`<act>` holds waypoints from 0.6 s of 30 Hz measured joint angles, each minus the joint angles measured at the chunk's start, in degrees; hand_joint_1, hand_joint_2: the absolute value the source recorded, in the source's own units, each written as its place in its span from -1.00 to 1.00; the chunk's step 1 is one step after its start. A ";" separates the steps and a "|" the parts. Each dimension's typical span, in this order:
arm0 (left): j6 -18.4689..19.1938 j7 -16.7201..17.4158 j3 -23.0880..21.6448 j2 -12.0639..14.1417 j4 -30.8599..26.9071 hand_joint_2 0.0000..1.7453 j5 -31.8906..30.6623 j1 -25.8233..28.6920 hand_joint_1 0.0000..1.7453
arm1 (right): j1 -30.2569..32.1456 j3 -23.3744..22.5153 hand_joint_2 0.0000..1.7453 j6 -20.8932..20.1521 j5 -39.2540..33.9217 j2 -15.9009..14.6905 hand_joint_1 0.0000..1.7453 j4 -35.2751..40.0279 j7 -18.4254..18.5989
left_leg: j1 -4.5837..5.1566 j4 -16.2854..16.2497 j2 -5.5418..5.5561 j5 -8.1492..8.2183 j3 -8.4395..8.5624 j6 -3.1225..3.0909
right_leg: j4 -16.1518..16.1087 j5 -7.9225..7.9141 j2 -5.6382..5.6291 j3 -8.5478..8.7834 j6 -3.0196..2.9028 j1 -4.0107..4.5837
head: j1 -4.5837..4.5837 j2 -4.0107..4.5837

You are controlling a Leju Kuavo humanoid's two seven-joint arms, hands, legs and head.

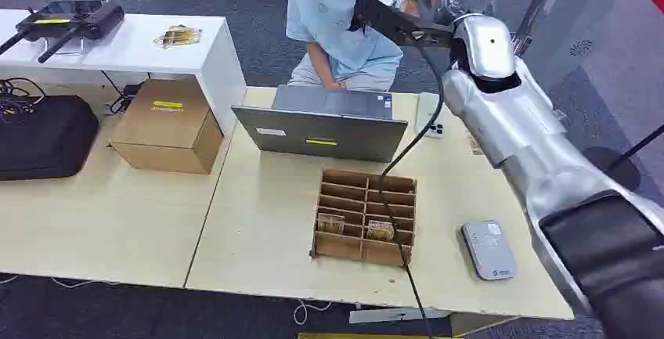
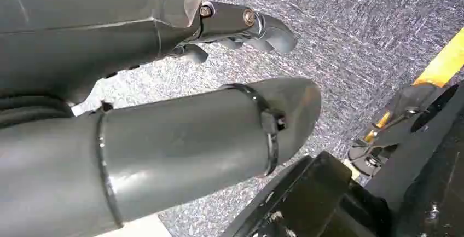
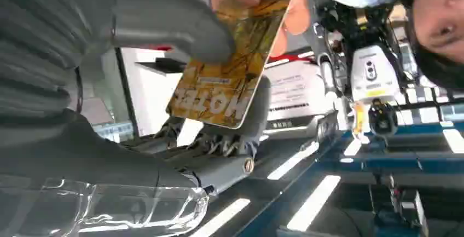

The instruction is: Pass the card to the sensor for recognition and then transmit it.

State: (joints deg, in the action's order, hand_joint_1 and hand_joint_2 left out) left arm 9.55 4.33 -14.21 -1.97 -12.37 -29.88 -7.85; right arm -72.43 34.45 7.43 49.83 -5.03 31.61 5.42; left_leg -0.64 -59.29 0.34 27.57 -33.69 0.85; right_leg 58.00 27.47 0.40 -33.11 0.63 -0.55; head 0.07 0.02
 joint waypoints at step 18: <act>0.04 -0.09 0.00 0.09 0.00 -1.00 -0.09 0.05 -1.00 | 0.01 0.26 1.00 2.40 -1.77 -0.52 1.00 2.08 -1.24 | 0.00 0.00 -0.01 0.00 0.00 0.00 | 0.00 0.00 -0.01 0.00 0.00 0.00 | 0.00 0.00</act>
State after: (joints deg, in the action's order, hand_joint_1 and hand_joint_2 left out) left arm 9.60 4.24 -14.21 -1.88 -12.37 -29.97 -7.80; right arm -72.41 34.71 9.84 48.06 -5.55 33.68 4.17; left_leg -0.65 -59.29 0.34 27.57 -33.68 0.85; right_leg 58.00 27.47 0.39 -33.11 0.63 -0.55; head 0.07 0.02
